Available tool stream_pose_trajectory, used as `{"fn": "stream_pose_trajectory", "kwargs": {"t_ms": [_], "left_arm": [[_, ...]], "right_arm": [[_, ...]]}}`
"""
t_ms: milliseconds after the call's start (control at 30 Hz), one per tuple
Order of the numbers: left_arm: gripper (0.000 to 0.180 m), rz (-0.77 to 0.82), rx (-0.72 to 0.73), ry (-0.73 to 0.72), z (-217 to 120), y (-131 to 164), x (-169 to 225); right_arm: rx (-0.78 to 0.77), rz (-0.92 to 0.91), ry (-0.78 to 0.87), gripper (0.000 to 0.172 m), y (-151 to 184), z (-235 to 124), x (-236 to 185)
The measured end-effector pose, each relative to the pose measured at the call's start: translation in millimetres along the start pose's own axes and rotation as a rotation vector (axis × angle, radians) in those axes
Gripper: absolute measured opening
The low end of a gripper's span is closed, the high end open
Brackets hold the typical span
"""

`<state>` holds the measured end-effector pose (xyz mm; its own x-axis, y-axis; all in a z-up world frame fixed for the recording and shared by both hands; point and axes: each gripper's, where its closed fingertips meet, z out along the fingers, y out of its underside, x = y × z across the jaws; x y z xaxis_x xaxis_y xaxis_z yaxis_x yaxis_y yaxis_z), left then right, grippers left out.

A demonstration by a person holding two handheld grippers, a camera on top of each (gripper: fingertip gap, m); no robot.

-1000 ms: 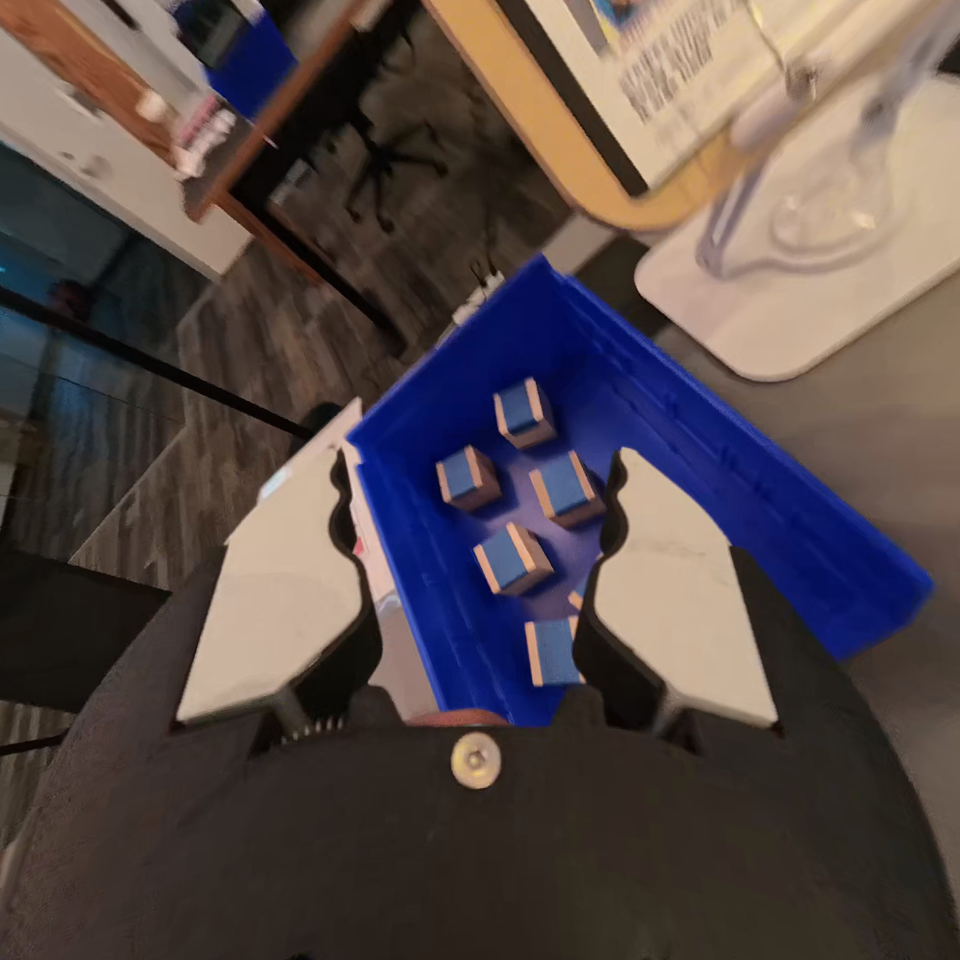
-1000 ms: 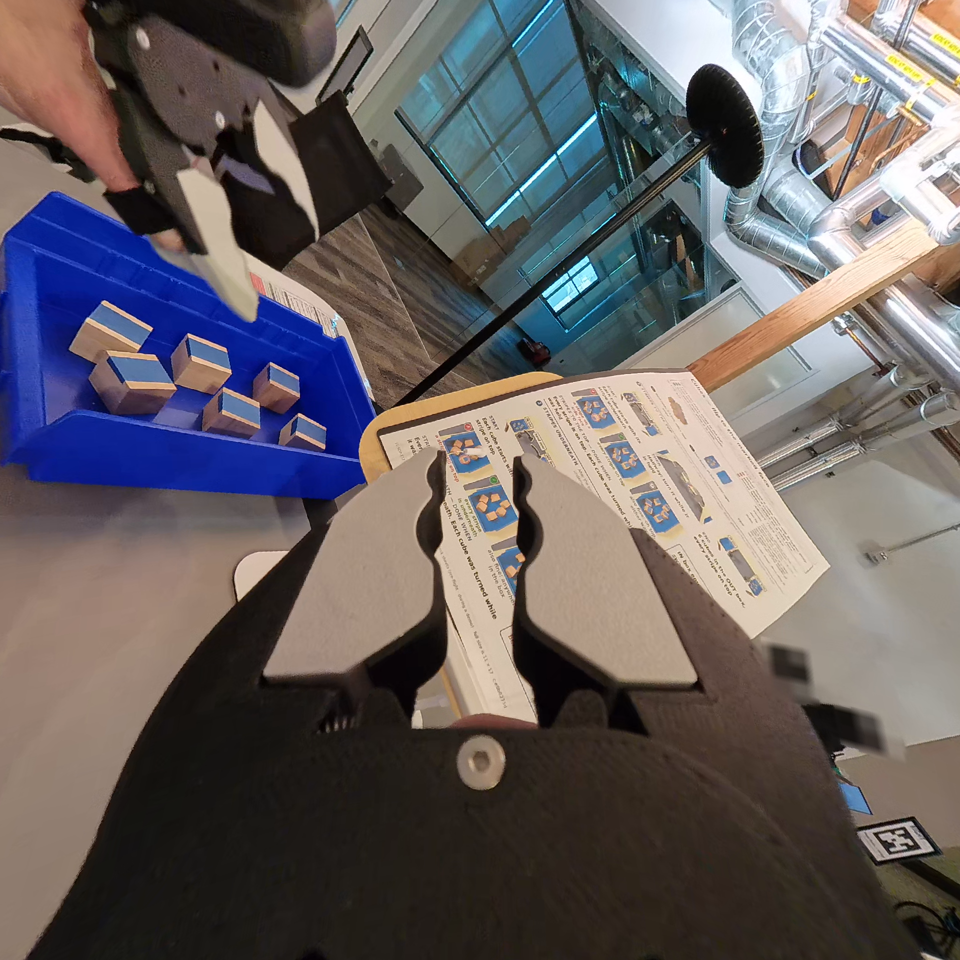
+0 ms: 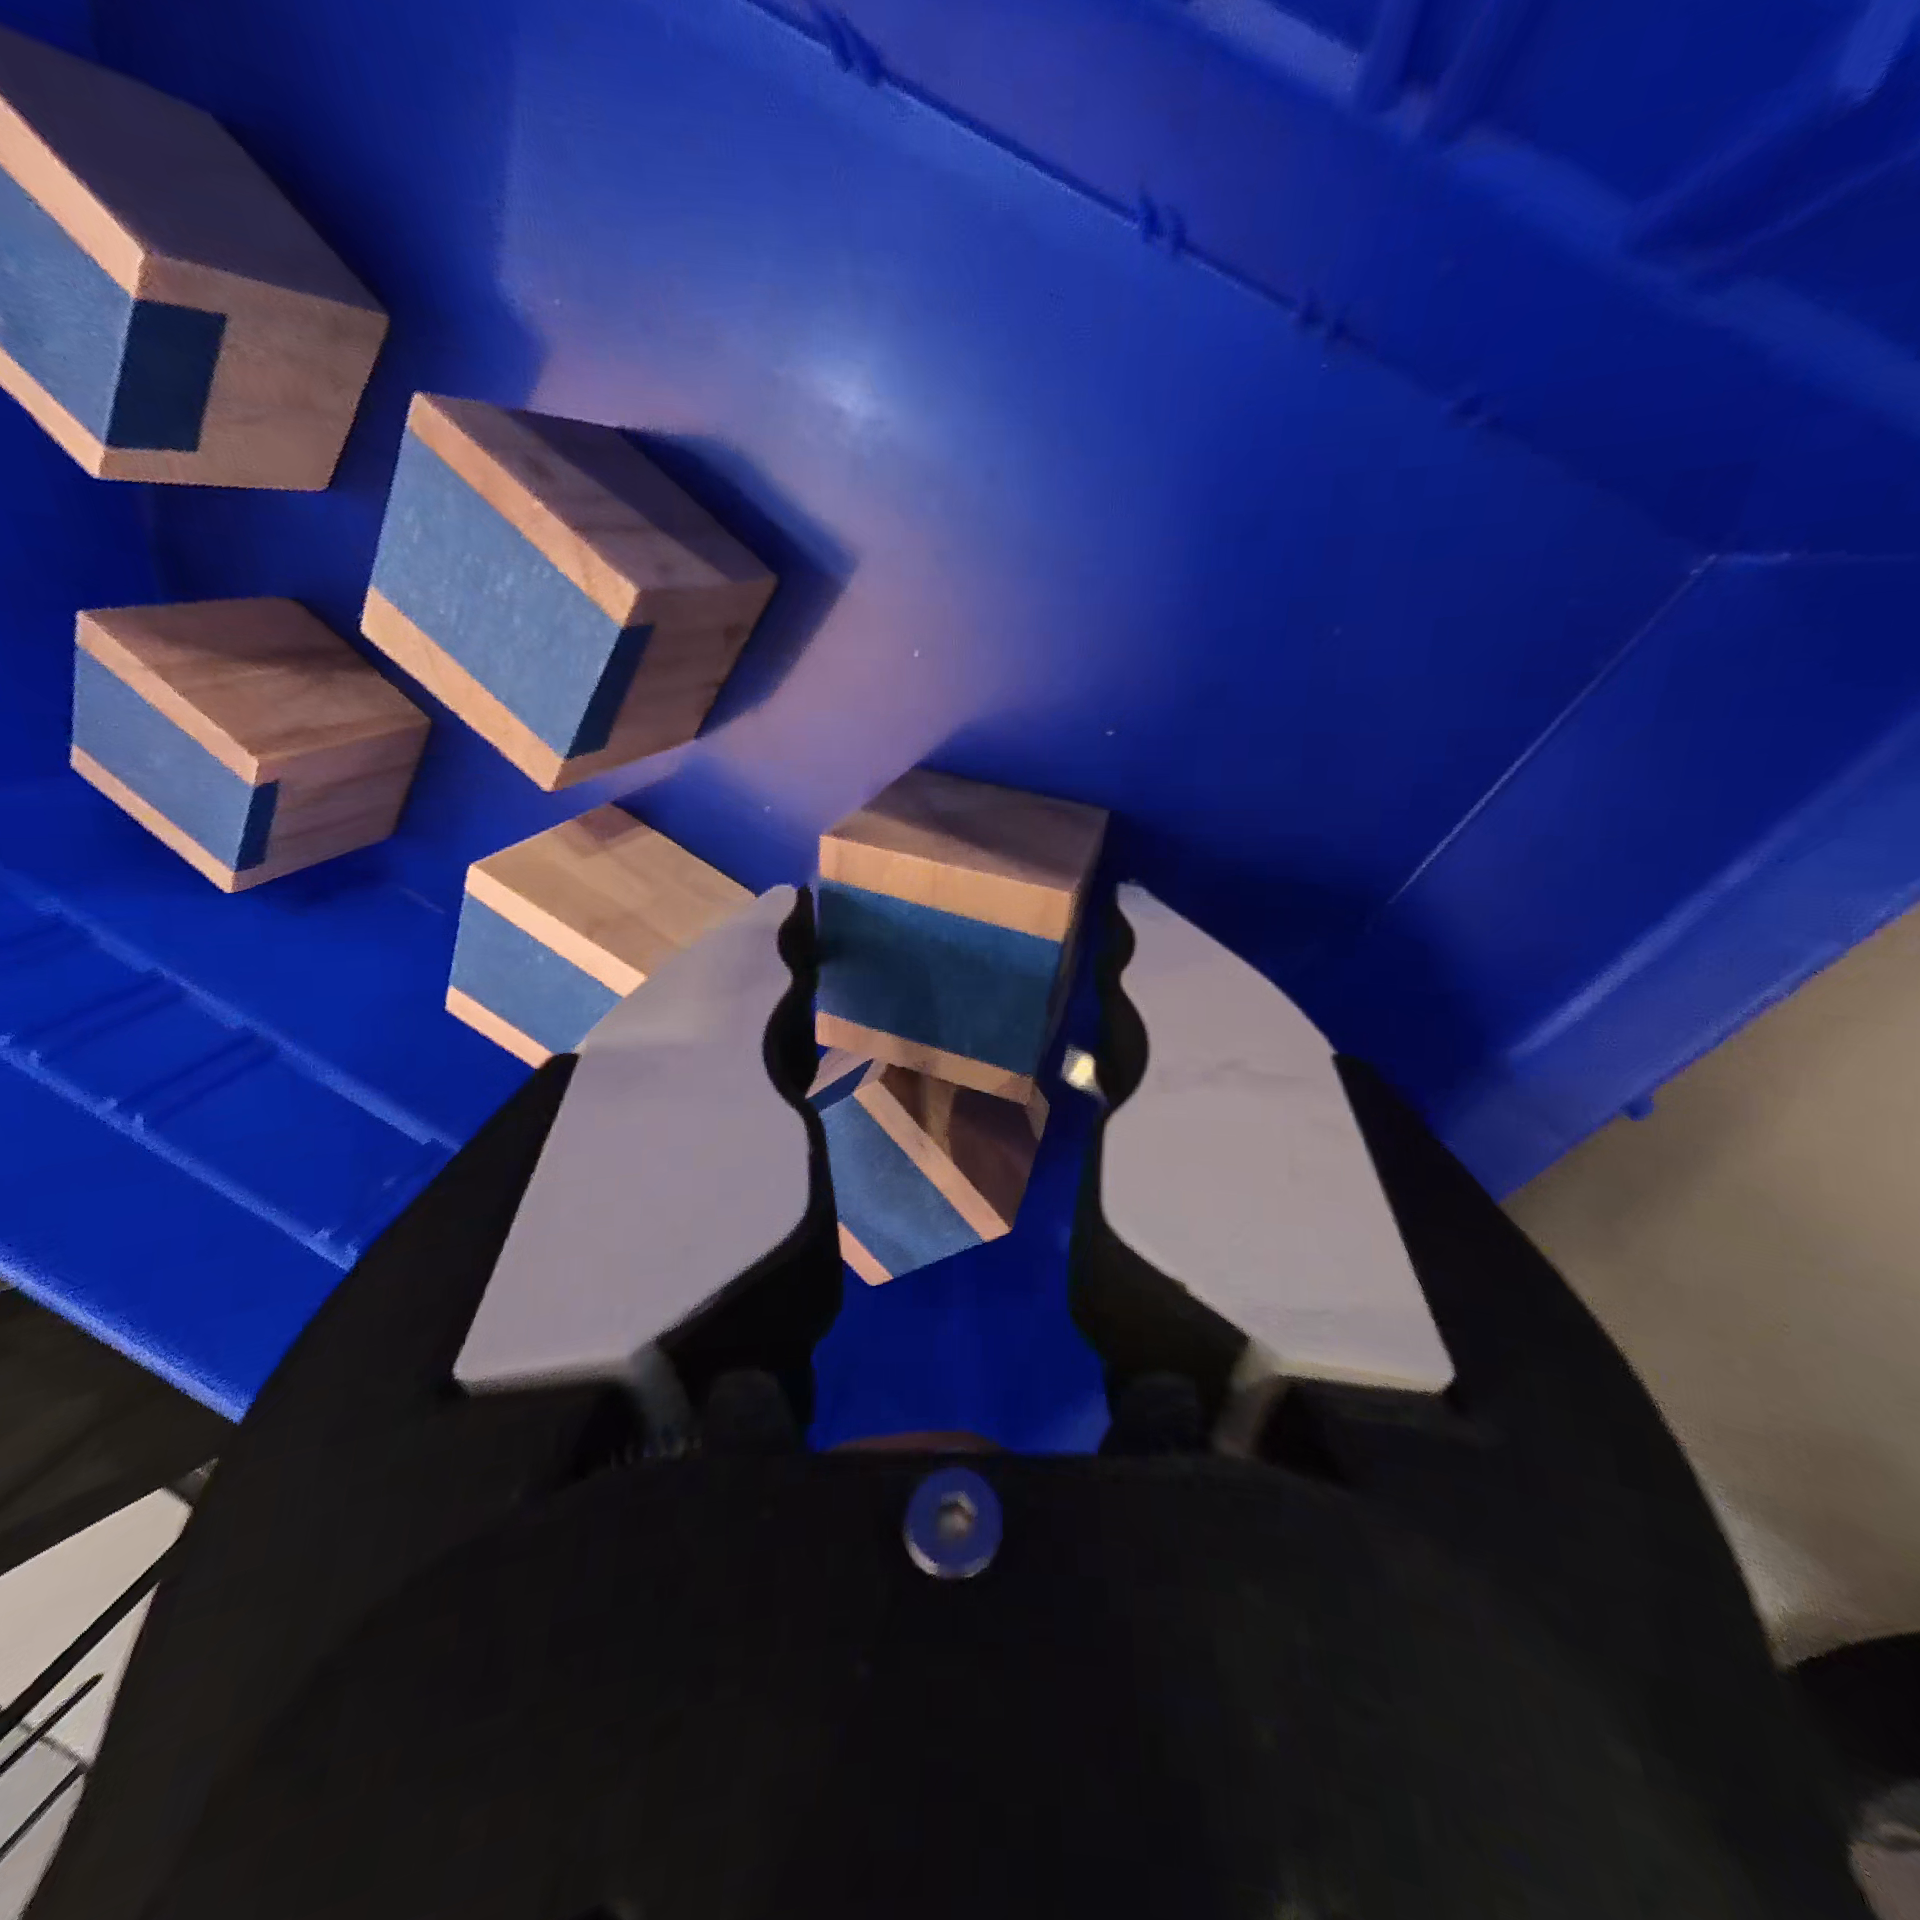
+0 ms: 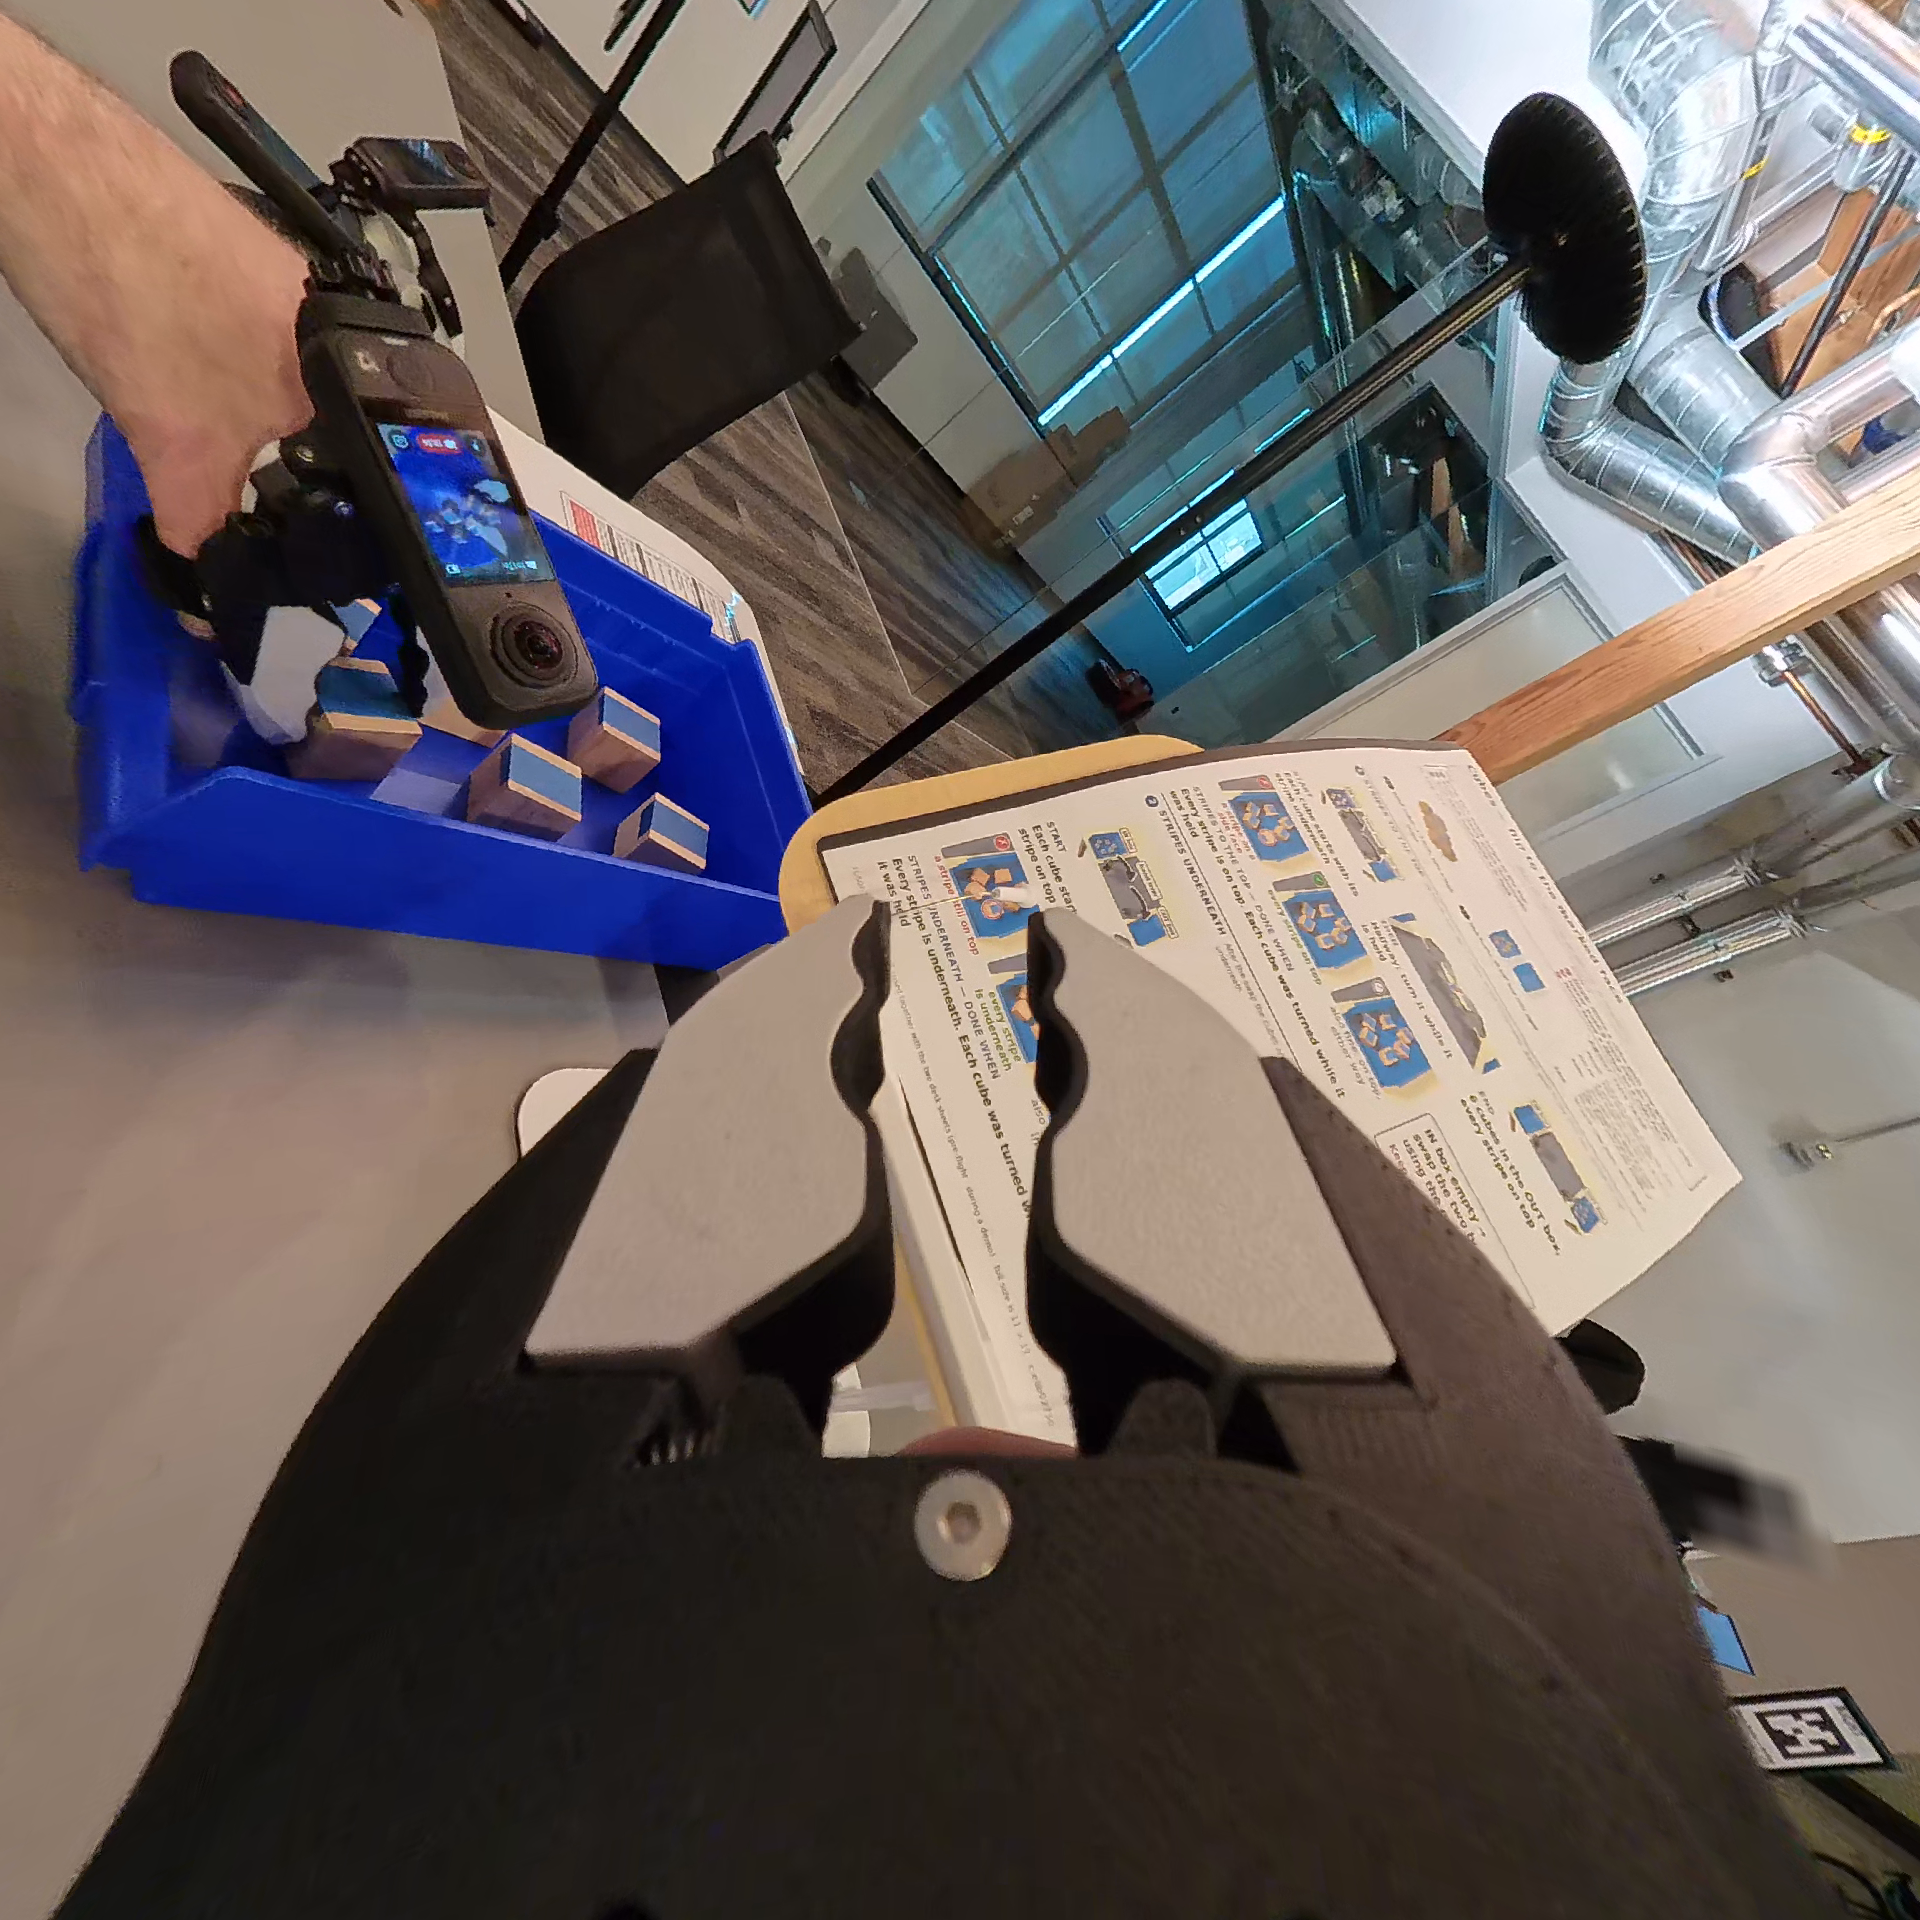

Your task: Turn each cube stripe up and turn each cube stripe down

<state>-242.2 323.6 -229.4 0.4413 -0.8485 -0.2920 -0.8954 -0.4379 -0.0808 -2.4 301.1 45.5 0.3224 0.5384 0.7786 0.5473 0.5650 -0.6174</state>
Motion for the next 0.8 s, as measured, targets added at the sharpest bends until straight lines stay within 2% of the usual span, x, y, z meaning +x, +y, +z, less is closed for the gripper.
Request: {"fn": "stream_pose_trajectory", "kwargs": {"t_ms": [33,200,300,500,733,800], "left_arm": [[0.048,0.001,0.0,-0.005,-0.3,0.1,-1.0],[0.048,0.014,0.041,-0.036,-5.1,-5.6,-6.4],[0.048,0.013,0.112,-0.093,-21.8,-14.2,-15.6],[0.048,0.017,0.327,-0.262,-82.8,-44.5,-31.4],[0.047,0.106,0.558,-0.443,-156.2,-92.7,-18.1],[0.047,0.135,0.635,-0.474,-174.4,-106.5,-9.3]], "right_arm": [[0.0,0.0,-0.003,0.025,0.1,0.5,-0.7],[-0.004,-0.001,-0.018,0.025,1.0,2.9,-5.7],[0.001,0.018,-0.04,0.025,1.8,5.2,-9.7],[0.066,0.198,-0.167,0.027,3.3,13.6,-23.2],[0.129,0.479,-0.407,0.032,9.0,26.5,-50.3],[0.16,0.571,-0.491,0.038,7.3,27.7,-57.9]]}}
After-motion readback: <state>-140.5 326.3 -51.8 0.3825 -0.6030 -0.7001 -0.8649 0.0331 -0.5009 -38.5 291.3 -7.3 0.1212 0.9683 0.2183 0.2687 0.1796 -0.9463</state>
